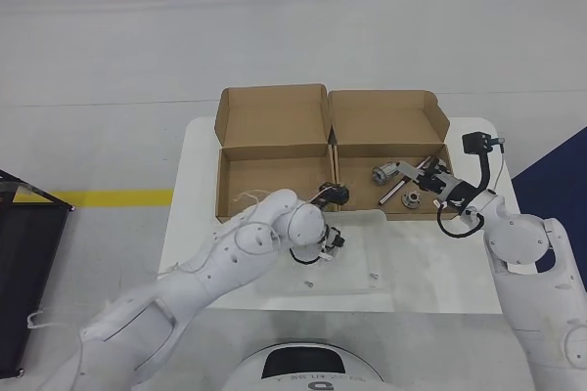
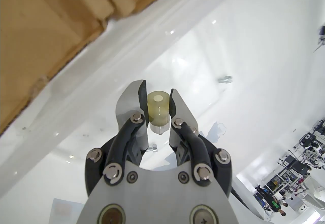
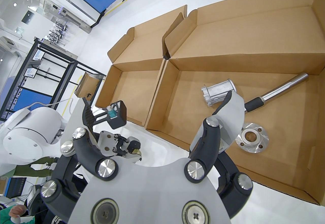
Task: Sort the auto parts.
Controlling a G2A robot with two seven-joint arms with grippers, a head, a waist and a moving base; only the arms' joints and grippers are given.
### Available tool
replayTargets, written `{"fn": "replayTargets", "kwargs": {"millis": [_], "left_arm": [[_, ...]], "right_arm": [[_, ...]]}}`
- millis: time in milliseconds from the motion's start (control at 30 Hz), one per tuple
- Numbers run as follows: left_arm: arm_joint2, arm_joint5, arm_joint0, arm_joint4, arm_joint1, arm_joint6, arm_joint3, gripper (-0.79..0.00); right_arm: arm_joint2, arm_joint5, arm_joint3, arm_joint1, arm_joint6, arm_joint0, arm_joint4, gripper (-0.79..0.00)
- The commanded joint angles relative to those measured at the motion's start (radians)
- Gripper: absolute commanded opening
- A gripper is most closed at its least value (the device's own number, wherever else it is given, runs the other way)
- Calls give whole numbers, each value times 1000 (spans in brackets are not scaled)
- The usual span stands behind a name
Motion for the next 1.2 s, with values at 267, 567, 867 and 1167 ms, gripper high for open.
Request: {"fn": "replayTargets", "kwargs": {"millis": [267,567,867,1167], "left_arm": [[-357,-395,185,-355,93,80,-155,-785],[-498,-585,156,-749,105,27,63,-785],[-494,-598,70,-1084,86,-167,263,-785],[-492,-589,75,-1090,86,-164,261,-785]], "right_arm": [[0,0,0,0,0,0,0,0],[0,0,0,0,0,0,0,0],[0,0,0,0,0,0,0,0],[0,0,0,0,0,0,0,0]]}}
